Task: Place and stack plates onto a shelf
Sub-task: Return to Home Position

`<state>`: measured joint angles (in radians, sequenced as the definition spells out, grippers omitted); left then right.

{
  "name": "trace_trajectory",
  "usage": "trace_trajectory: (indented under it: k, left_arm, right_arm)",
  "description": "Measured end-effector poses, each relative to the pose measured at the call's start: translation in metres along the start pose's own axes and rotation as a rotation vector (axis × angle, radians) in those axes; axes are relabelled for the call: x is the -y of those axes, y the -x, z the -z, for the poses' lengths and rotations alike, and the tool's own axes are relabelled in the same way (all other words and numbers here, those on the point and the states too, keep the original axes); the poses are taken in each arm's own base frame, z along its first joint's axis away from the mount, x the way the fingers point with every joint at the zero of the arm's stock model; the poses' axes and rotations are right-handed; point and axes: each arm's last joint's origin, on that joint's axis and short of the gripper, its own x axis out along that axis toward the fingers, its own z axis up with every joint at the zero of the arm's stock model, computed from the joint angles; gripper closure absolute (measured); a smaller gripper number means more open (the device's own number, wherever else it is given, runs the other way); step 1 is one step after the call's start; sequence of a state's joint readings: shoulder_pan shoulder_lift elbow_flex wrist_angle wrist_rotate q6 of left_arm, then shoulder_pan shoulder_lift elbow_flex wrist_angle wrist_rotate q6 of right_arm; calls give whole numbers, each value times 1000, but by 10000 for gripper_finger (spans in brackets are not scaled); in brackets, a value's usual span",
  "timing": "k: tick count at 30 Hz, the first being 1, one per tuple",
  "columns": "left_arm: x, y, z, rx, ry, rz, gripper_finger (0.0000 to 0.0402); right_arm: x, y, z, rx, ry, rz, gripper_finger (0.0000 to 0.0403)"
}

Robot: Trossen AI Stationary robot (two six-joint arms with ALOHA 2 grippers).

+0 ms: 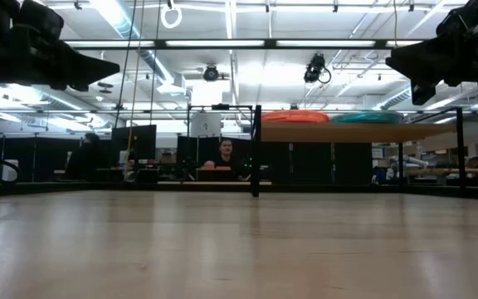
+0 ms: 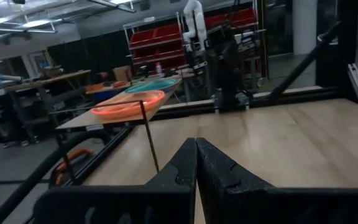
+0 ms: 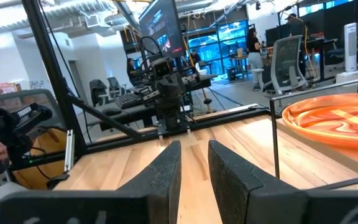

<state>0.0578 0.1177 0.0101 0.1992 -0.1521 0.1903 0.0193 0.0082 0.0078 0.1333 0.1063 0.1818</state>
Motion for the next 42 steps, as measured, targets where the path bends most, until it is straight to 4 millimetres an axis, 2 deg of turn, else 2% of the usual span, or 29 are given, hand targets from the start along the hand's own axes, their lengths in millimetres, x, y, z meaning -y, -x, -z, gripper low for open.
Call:
trace_trajectory:
  k: [10,18,42]
  left_arm:
    - [-6,-1,2,-10,48,-30,392]
    - [-4,0,9,-89,138,-21,387]
    - [-5,1,7,-62,141,-25,377]
  right_arm:
    - [0,0,0,0,1,-3,316]
    - [0,0,0,0,1,-3,316]
    - [0,0,0,0,1,-3,316]
